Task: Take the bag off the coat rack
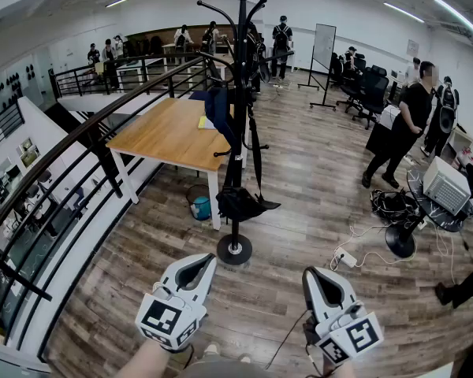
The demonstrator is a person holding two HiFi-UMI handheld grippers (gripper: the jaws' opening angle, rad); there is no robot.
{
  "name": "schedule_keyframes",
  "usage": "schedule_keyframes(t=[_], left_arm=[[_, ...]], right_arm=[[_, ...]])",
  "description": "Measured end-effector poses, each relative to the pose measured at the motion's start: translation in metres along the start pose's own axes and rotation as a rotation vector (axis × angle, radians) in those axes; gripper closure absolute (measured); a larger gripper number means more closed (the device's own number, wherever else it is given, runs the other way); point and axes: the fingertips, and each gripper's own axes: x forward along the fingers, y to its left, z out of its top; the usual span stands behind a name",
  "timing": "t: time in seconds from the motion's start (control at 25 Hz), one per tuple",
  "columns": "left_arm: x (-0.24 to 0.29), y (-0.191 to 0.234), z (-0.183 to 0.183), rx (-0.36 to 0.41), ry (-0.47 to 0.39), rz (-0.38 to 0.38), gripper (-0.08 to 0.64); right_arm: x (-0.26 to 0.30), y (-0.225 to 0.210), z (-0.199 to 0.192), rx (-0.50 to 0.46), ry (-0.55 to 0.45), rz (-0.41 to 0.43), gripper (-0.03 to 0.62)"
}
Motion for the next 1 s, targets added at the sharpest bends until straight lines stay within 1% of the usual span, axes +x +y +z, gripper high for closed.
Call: schedule_keyframes(t=[0.24,0.48,0.56,0.64,0.68,0.72,0.76,0.8,0.88,1.0], left_arm=[[0.007,-0.012,-0.008,-0.025,0.013,0.0,0.545],[0.012,-0.022,-0.013,-0.009,0.024,0.017,0.545],[0.011,-0.023,-0.012,-0.008,0.027,0.025,0.545],[0.008,-0.02,-0.007,-0.03,-0.004,0.053,0.545],[0.006,-0.017,-0.003,-0.047,-0.034,0.077,0.541],[0.004,-0.013,0.0,-0.063,-0.061,0.101,0.52],[0.003,-0.008,0.002,-0.073,-0.075,0.12,0.397],[0.004,-0.004,0.001,-0.077,-0.074,0.132,0.333],[0.011,0.003,-0.003,-0.069,-0.051,0.138,0.333],[0.026,0.009,-0.015,-0.052,-0.011,0.133,0.333]], right_arm=[[-0.007,-0.008,-0.005,0.028,-0.003,0.029,0.56],[-0.016,-0.012,-0.007,0.037,-0.01,0.079,0.56],[-0.018,-0.013,-0.01,0.043,-0.002,0.081,0.56],[-0.019,-0.021,-0.013,0.056,0.0,0.049,0.558],[-0.019,-0.026,-0.015,0.062,-0.001,0.021,0.538],[-0.019,-0.033,-0.017,0.067,-0.001,-0.006,0.407],[-0.018,-0.039,-0.018,0.072,-0.002,-0.03,0.341],[-0.017,-0.045,-0.02,0.077,-0.005,-0.049,0.339],[-0.012,-0.054,-0.021,0.088,-0.01,-0.071,0.337],[-0.003,-0.064,-0.026,0.099,-0.002,-0.074,0.337]])
